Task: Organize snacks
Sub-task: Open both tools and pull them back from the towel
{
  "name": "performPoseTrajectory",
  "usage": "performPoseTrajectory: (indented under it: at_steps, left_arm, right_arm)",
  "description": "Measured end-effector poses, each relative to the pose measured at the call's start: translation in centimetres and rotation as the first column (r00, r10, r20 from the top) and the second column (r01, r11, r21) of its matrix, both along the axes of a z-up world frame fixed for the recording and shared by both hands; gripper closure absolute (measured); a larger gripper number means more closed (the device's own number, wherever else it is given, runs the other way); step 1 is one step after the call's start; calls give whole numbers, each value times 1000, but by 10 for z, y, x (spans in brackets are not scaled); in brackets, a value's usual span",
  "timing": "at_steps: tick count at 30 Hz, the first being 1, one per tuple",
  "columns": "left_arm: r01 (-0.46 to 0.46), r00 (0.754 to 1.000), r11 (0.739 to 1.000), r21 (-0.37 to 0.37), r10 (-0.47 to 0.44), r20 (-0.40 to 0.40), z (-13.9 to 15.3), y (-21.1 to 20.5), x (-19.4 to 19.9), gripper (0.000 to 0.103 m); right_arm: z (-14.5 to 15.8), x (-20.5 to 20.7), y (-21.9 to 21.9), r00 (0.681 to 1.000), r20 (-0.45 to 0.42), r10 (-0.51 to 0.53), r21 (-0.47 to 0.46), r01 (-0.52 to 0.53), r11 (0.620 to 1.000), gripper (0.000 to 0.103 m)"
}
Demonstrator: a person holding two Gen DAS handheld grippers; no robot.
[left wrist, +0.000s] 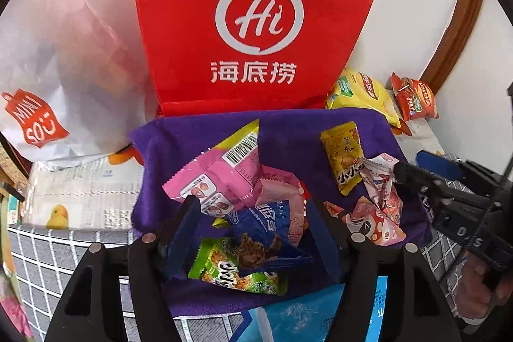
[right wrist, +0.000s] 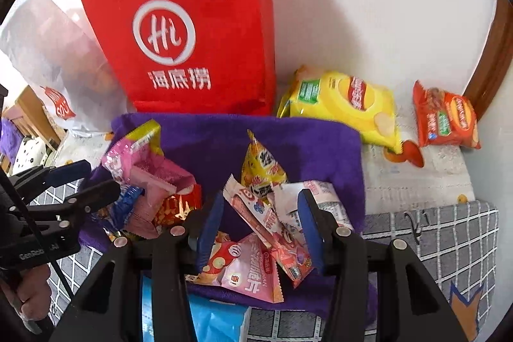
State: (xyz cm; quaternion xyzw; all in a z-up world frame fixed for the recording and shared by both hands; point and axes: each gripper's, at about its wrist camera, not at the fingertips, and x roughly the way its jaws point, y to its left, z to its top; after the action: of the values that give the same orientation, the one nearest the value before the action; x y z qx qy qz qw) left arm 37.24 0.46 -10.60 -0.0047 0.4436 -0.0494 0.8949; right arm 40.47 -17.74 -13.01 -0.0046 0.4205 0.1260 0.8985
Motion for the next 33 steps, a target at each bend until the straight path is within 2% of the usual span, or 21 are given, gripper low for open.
performPoseTrajectory:
  at_steps: [6,10,16,20,30,31,33]
  left_arm:
    - [0,1000,999,45,-1,24,15,-5,-9,33]
    - [15,998,1000,28,-16,57,31,-5,-21,29]
    - [34,996,999,24,-36,82,57,-12,-45,28]
    - [74,993,997,-24,-71,99,66,-17,-84,24]
    - [66,990,998,-15,-64,128,66,-23,-179,20]
    - [62,989,998,-14,-60,133,65,-23,-190,19]
    - [49,988,999,-1,-48,146,65,-25,-208,16]
  right_arm:
    - [22,-12,-4,999,39,-32,-1,32,999,50]
    - [34,-28,-16,995,44,-87,65,84,994,50]
    - [52,-68,-30,990,58,-129,50,126,991,50]
    - [62,-103,-39,989,66,-133,75,128,989,48]
    - [75,-205,-51,978,102,-183,25,182,983,47]
    - [74,-213,-53,977,104,-185,21,184,983,46]
    - [73,-233,-57,976,104,-190,37,187,982,38]
